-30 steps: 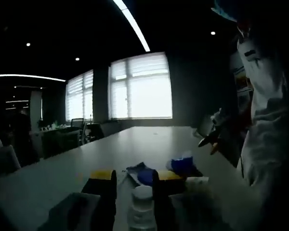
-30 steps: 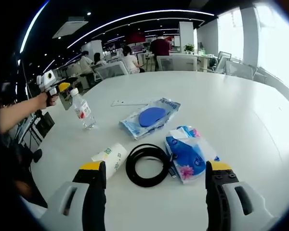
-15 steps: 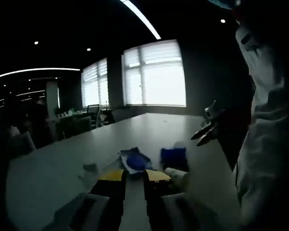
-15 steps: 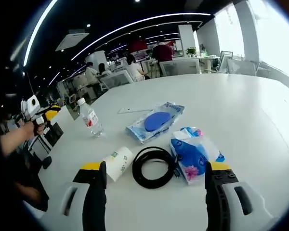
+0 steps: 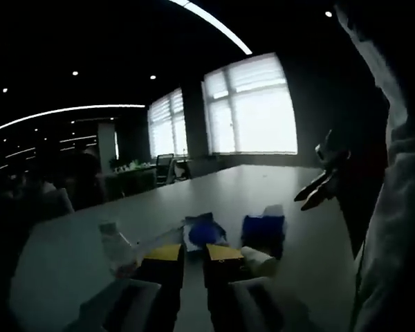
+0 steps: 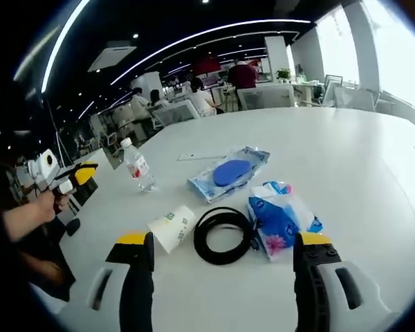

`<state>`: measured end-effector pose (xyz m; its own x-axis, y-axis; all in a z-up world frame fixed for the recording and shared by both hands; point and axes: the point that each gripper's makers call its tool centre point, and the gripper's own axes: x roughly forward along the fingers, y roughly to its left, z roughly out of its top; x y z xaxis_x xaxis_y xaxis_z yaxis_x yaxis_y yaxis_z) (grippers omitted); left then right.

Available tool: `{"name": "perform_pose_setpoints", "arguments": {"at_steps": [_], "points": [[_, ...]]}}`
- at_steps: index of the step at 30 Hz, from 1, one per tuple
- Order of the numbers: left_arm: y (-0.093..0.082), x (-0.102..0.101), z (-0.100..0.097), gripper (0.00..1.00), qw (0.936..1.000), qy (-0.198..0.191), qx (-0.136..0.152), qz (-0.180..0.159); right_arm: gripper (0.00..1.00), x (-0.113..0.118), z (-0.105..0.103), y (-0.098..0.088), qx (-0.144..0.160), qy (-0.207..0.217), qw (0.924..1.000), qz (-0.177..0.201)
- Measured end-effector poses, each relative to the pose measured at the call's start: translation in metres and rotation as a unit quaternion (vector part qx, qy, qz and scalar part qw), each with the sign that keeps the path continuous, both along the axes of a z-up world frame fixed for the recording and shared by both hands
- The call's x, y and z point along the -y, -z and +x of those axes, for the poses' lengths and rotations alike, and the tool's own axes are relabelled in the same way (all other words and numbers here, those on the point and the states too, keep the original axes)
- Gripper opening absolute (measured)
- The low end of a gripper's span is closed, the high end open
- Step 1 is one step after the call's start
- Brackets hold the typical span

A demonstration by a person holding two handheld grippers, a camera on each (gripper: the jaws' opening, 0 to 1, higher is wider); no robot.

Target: Arrange the tabletop items into an orderly group along one side of the table until the central work area is clear of visible clutter.

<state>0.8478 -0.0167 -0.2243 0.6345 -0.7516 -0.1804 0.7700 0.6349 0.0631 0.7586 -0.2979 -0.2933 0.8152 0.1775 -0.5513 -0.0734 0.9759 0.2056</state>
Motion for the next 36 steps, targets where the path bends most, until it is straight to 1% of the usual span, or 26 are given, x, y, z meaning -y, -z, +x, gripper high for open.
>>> {"name": "perform_pose_setpoints", "arguments": {"at_steps": [3,5,6,7,8,10,11,13,15,16,18,19,20,21,22,25,26,28,29,30,31,32,33,34,35,36], "points": [[0.009,0.006,-0.009,0.12,0.9994,0.024,-0.009,0.023,0.79,0.006,-0.001,0.0,0.001,0.003,1.0,-0.002],[0.022,0.01,-0.018,0.19,0.9971,0.045,-0.025,0.056,0.79,0.009,-0.002,0.001,0.0,0.005,1.0,0.001],[0.028,0.007,-0.018,0.23,0.9955,0.039,-0.02,0.084,0.79,0.01,-0.003,0.0,0.001,0.006,1.0,0.001],[0.03,0.009,-0.019,0.2,0.9938,0.048,-0.011,0.1,0.79,0.01,-0.003,0.0,0.001,0.006,1.0,0.001],[0.035,0.013,-0.029,0.17,0.9914,0.076,-0.028,0.103,0.79,0.01,-0.003,0.0,0.001,0.005,1.0,0.001],[0.038,0.014,-0.032,0.24,0.9871,0.076,-0.022,0.139,0.78,0.01,-0.002,0.001,0.001,0.004,1.0,0.004],[0.041,0.02,-0.04,0.24,0.9826,0.108,-0.029,0.148,0.78,0.01,-0.002,0.001,0.001,0.004,1.0,0.004],[0.047,0.02,-0.041,0.25,0.9738,0.121,-0.029,0.191,0.78,0.011,-0.001,0.001,0.003,0.005,1.0,0.006],[0.052,0.024,-0.046,0.32,0.9649,0.146,-0.034,0.216,0.78,0.011,-0.001,0.002,0.003,0.005,0.9999,0.01],[0.057,0.026,-0.05,0.32,0.9546,0.17,-0.029,0.243,0.78,0.01,-0.002,0.002,0.003,0.004,1.0,0.009],[0.064,0.027,-0.048,0.37,0.9414,0.184,-0.016,0.283,0.78,0.011,-0.003,0.002,0.002,0.004,0.9999,0.011],[0.068,0.03,-0.05,0.43,0.9362,0.199,-0.015,0.289,0.78,0.012,-0.004,0.002,0.002,0.006,0.9999,0.013],[0.074,0.032,-0.055,0.49,0.9295,0.212,-0.033,0.3,0.78,0.014,-0.005,0.003,0.002,0.006,0.9999,0.013],[0.077,0.032,-0.052,0.51,0.9247,0.215,-0.028,0.313,0.78,0.015,-0.006,0.003,0.002,0.006,0.9999,0.012],[0.077,0.036,-0.051,0.51,0.9186,0.229,-0.012,0.322,0.78,0.017,-0.007,0.004,0.002,0.007,0.9999,0.013],[0.08,0.041,-0.05,0.49,0.909,0.253,-0.018,0.331,0.78,0.021,-0.009,0.005,0.002,0.011,0.9998,0.016],[0.079,0.044,-0.046,0.53,0.902,0.263,-0.001,0.342,0.78,0.023,-0.011,0.004,0.003,0.014,0.9997,0.018],[0.081,0.043,-0.037,0.64,0.9001,0.25,-0.012,0.357,0.78,0.027,-0.013,0.006,0.002,0.017,0.9997,0.019],[0.081,0.048,-0.032,0.75,0.9005,0.249,-0.01,0.356,0.78,0.03,-0.015,0.007,0.003,0.02,0.9996,0.018],[0.083,0.049,-0.031,0.82,0.8998,0.252,-0.027,0.356,0.78,0.032,-0.016,0.008,0.002,0.022,0.9996,0.02],[0.086,0.05,-0.034,0.84,0.898,0.255,-0.049,0.355,0.78,0.033,-0.017,0.009,0.002,0.024,0.9994,0.023],[0.088,0.051,-0.03,0.8,0.8875,0.255,-0.036,0.382,0.78,0.036,-0.018,0.011,0.001,0.027,0.9993,0.024],[0.087,0.057,-0.029,0.76,0.8817,0.264,-0.015,0.391,0.78,0.038,-0.019,0.011,0.002,0.029,0.9993,0.025],[0.087,0.068,-0.035,0.75,0.8822,0.283,-0.012,0.376,0.78,0.041,-0.021,0.012,0.004,0.03,0.9992,0.027],[0.089,0.076,-0.039,0.79,0.8866,0.289,-0.016,0.361,0.77,0.043,-0.023,0.012,0.005,0.033,0.999,0.029],[0.094,0.08,-0.037,0.79,0.885,0.277,-0.018,0.373,0.77,0.045,-0.023,0.013,0.004,0.035,0.9989,0.03]]}}
